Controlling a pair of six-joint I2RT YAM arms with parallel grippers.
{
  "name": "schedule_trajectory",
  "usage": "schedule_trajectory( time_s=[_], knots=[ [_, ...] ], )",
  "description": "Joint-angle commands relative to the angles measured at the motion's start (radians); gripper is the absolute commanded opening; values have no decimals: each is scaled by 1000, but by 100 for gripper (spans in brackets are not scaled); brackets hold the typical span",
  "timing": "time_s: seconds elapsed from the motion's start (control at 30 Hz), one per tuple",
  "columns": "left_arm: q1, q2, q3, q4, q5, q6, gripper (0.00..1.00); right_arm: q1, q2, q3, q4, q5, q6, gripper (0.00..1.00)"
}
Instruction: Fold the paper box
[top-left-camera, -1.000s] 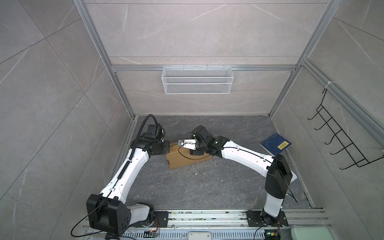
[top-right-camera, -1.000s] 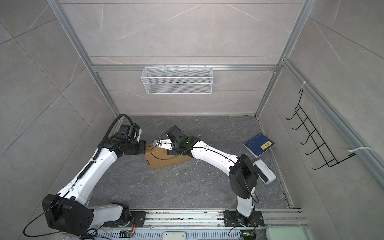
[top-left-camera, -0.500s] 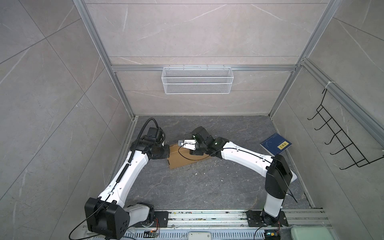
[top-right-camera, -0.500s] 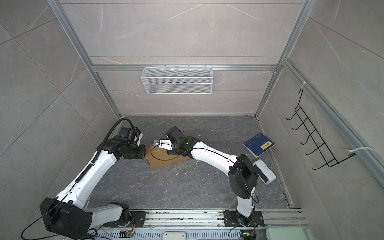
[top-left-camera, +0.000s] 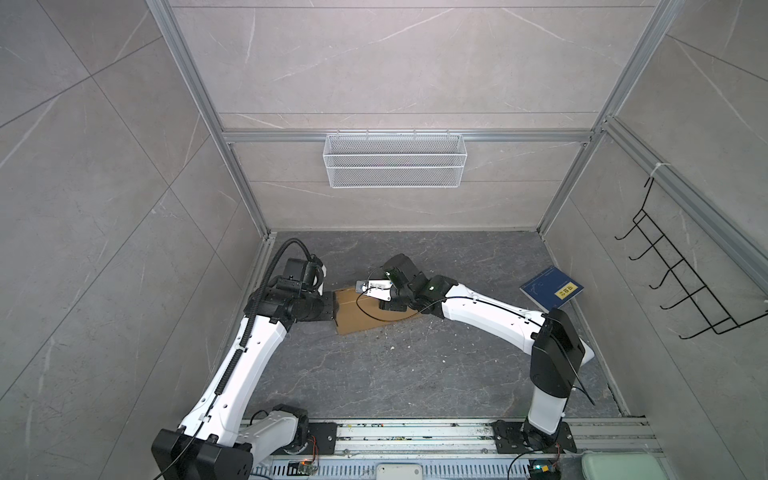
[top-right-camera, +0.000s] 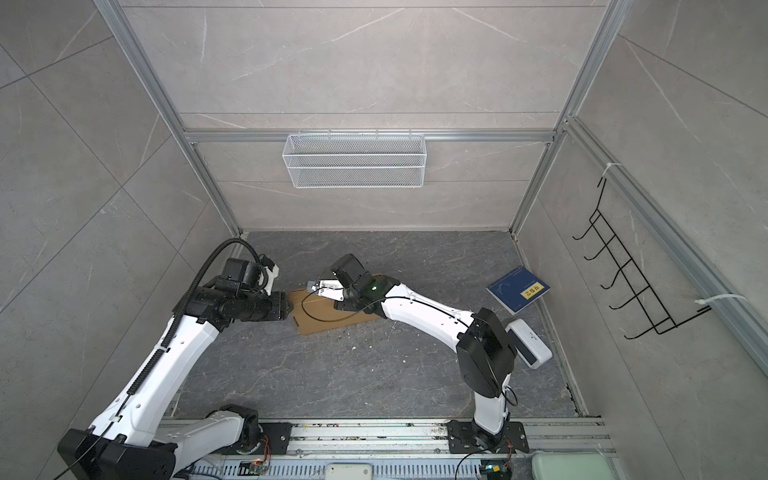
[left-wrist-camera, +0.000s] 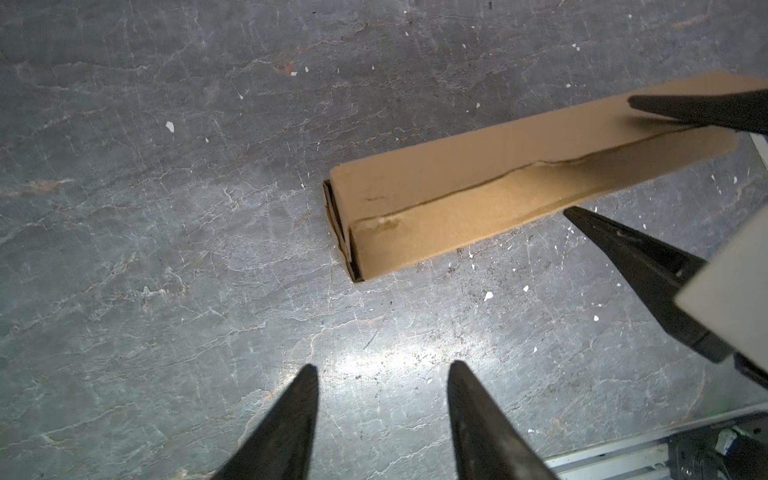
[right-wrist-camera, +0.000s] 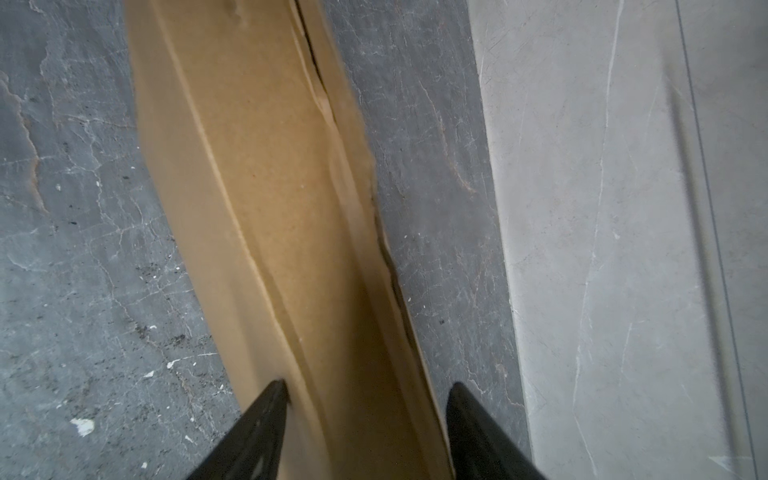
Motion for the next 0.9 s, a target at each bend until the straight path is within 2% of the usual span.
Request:
schedule_trajectory(
  time_s=[0.0,0.17,0.33,0.63,0.87],
  knots=[
    [57,-27,23,46,107,-48,61,6,0,-35,-38,7,35,62],
    [146,-16,-44,227,325,-187,71,6,-3,-40,-32,12,39,62],
    [259,-14,-157,425,473,-337,74,5,-6,-48,-29,13,45,62],
    [323,9,-233,546,508,-406,69,5,-12,-54,-27,13,49,62],
    [325,55,-253,584,543,-416,60,6,-15,-51,-24,16,51,62]
  ],
)
